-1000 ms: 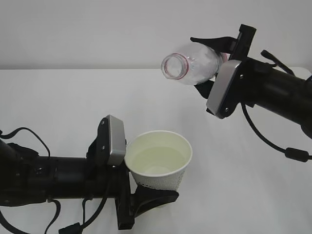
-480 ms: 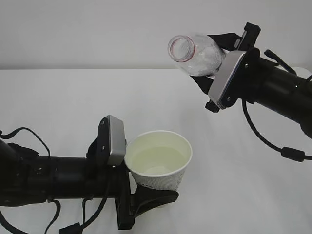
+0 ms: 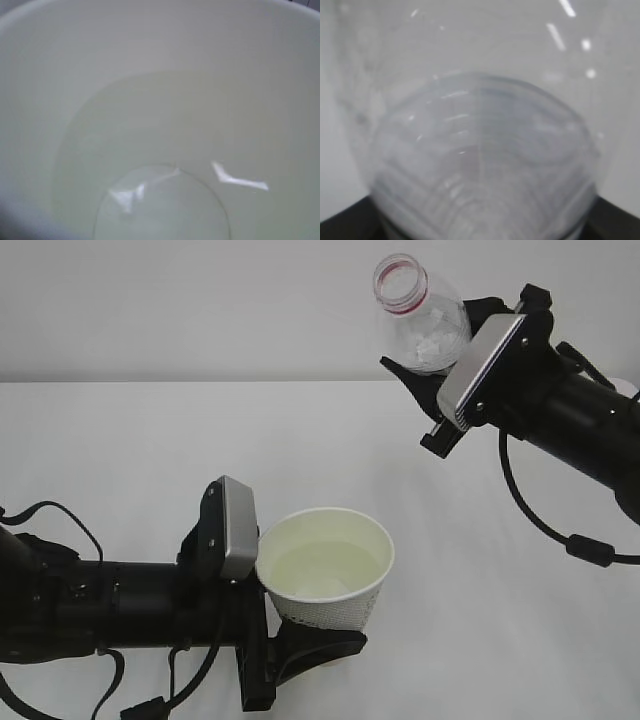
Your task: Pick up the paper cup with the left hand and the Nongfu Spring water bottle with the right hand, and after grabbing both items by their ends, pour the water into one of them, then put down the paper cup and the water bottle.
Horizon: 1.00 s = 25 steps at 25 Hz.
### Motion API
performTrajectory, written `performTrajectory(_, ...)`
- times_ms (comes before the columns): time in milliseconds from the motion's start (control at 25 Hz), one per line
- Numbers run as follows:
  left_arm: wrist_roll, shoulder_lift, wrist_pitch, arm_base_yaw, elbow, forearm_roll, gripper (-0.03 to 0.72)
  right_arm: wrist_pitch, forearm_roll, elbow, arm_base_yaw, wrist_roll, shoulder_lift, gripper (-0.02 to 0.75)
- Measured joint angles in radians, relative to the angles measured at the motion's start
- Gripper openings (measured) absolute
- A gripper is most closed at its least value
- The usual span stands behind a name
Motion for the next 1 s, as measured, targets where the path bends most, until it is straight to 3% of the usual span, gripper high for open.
performTrajectory(1000,0.000,0.000,0.000,0.000,0.000,-0.001,0.509,0.000,0.091,0.002,0.000,0.272,0.000,0.487)
